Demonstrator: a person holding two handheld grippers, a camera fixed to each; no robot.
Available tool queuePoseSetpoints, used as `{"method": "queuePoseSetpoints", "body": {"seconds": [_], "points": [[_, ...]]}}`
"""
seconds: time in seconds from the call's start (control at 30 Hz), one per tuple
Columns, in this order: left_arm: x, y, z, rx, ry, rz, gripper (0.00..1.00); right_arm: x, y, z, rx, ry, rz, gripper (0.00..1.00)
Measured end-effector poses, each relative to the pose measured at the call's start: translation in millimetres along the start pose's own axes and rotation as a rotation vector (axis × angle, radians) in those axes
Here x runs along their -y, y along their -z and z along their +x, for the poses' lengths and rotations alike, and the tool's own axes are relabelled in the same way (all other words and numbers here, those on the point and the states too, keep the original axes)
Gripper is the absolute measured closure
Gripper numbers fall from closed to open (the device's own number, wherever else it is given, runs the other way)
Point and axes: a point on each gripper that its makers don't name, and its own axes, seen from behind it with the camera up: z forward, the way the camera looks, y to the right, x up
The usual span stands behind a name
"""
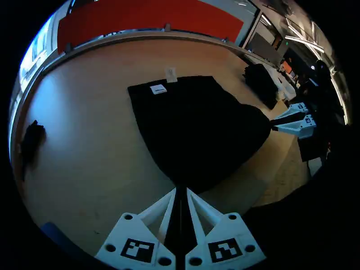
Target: Fold towel
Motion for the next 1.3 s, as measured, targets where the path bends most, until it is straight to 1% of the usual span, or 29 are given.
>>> {"method": "queuePoseSetpoints", "body": {"seconds": [0.2,0.4,0.67,0.9,1.13,1.3], "points": [[2.5,3.0,14.7,-0.025,0.005,-0.002,1.0,-1.7,3.1,15.6,-0.026,0.005,-0.002,0.86],[10.5,7.0,37.4,-0.062,0.016,0.005,1.0,-9.7,5.2,36.7,-0.056,0.001,-0.012,0.86],[25.8,10.1,68.6,-0.107,0.027,0.022,1.0,-27.7,4.0,62.4,-0.09,0.006,-0.036,0.86],[32.5,14.3,99.5,-0.149,0.035,0.024,1.0,-46.4,3.7,85.6,-0.111,0.018,-0.066,0.86],[46.1,13.2,126.5,-0.182,0.036,0.04,1.0,-62.5,-0.8,101.3,-0.113,0.023,-0.09,0.86],[52.2,7.2,138.6,-0.189,0.034,0.042,1.0,-70.0,-8.2,106.3,-0.109,0.019,-0.096,0.86]]}}
